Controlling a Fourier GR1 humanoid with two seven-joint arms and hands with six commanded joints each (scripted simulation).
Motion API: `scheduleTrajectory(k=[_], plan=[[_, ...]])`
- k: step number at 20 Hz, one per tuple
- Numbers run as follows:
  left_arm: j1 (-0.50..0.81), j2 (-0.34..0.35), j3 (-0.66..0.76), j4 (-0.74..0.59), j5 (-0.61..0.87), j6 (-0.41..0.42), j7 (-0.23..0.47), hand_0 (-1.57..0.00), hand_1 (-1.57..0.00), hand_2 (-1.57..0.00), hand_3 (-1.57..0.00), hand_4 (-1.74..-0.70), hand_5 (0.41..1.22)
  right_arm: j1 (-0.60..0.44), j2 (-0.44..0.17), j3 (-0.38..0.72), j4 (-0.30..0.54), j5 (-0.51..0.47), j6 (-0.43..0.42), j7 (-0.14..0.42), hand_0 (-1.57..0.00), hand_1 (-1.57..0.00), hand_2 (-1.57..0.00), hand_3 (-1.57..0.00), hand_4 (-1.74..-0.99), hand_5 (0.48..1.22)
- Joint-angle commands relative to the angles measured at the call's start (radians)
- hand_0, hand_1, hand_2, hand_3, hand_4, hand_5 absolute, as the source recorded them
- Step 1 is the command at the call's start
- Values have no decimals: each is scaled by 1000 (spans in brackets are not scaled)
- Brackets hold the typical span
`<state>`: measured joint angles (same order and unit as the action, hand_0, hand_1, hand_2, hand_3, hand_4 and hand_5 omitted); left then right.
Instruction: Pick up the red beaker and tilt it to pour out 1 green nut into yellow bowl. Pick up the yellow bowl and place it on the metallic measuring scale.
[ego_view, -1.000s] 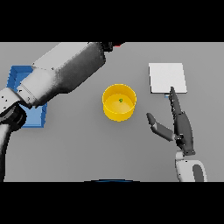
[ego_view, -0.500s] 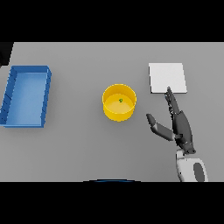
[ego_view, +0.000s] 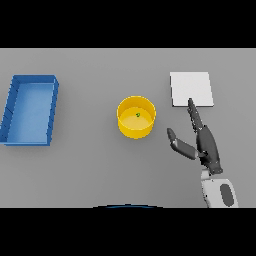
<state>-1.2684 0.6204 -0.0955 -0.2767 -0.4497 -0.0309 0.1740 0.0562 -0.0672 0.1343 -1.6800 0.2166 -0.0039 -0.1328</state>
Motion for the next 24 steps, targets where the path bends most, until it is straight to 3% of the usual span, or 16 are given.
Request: scheduleTrajectory(k=[1,4,9,11,15,17,18,20,22,24], plan=[[33,-2,23,-24,30,27,46,-1571,-1571,-1571,-1567,-1741,1221,-4,-4,-6,5,-6,2,-1,1,1,1,1,-1138,648],[177,-7,66,-124,113,56,86,-1571,-1571,-1571,-1569,-1741,1221,8,-2,-4,8,-14,9,-13,1,1,1,1,-1127,664],[488,-43,84,-431,217,127,161,-1571,-1571,-1571,-1570,-1741,1221,12,-10,-5,-5,-5,2,-22,1,1,1,1,-1166,676],[580,-55,79,-548,240,146,194,-1571,-1571,-1571,-1571,-1741,1151,24,-3,2,6,1,3,-29,1,1,1,1,-1174,676],[678,-74,72,-693,265,170,300,-1571,-1571,-1571,-1571,-1741,925,14,-11,-7,-10,-9,4,-15,1,1,1,1,-1157,671],[705,-64,70,-760,278,145,361,-1571,-1571,-1526,-1525,-1521,818,8,-5,-7,10,-16,11,-7,1,1,1,1,-1155,670],[718,-52,59,-793,295,93,334,-1469,-1344,-1276,-1318,-1369,774,5,1,-4,9,-15,8,-5,1,1,1,1,-1153,670],[757,-40,74,-848,371,3,326,-940,-860,-817,-843,-1126,705,15,-12,-7,-3,-9,6,-16,1,1,1,1,-1149,670],[761,-32,67,-864,400,-56,341,-601,-550,-522,-539,-976,664,12,-15,-11,5,-17,12,-20,1,1,1,1,-1153,670],[763,-16,40,-854,375,-87,356,-384,-351,-334,-345,-875,644,9,-11,-13,17,-17,9,-24,1,1,1,1,-1155,669]])
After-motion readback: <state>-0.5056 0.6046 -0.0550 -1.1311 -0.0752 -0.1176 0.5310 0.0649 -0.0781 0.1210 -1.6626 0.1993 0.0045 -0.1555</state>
